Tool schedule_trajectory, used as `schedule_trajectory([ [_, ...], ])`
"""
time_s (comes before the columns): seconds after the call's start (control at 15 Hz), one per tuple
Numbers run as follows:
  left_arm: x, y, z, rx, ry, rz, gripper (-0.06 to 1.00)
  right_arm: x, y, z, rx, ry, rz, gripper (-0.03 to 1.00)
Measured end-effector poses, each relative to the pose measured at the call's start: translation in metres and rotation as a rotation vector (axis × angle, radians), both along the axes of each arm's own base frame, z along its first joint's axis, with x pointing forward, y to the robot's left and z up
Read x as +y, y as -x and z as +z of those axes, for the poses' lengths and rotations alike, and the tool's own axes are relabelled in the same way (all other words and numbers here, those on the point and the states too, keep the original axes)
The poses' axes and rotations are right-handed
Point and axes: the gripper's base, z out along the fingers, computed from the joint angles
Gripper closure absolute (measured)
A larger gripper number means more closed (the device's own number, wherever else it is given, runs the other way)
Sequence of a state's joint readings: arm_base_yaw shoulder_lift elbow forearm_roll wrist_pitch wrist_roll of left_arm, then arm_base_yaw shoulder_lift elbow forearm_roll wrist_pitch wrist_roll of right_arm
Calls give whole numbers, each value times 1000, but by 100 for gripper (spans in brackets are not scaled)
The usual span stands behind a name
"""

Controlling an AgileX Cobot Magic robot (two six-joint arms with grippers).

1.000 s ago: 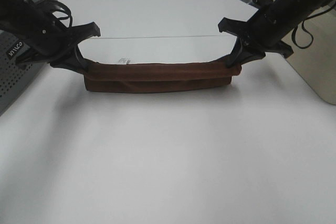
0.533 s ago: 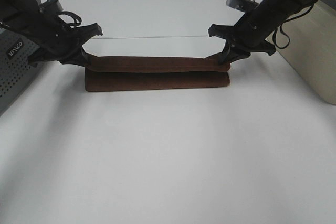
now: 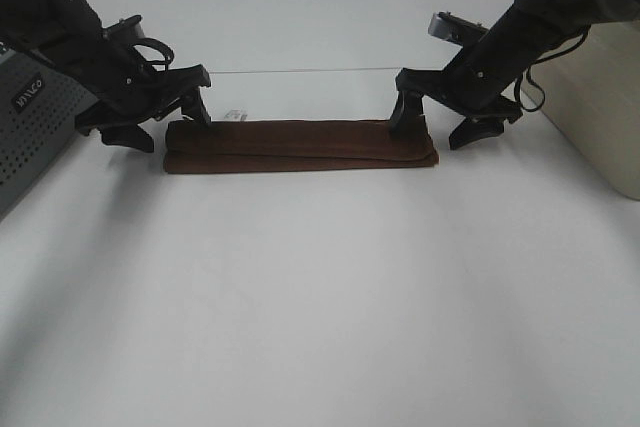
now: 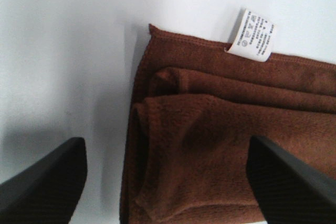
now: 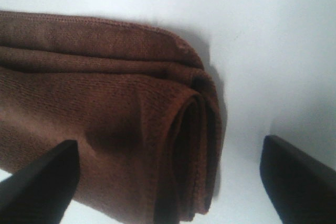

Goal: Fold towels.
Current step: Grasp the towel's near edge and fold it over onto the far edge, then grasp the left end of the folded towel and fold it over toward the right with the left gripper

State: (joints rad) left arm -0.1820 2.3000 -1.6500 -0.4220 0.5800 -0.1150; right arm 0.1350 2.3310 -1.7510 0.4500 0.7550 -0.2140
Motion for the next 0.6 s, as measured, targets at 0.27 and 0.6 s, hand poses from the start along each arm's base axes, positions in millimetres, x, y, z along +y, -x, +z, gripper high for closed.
schedule_trajectory([
  [0.27, 1, 1, -1, 10, -20, -16, 13, -2, 0, 20, -43, 21, 17, 0],
  [0.6, 0, 0, -12, 24, -2, 4, 24, -2, 0, 20, -41, 21, 17, 0],
])
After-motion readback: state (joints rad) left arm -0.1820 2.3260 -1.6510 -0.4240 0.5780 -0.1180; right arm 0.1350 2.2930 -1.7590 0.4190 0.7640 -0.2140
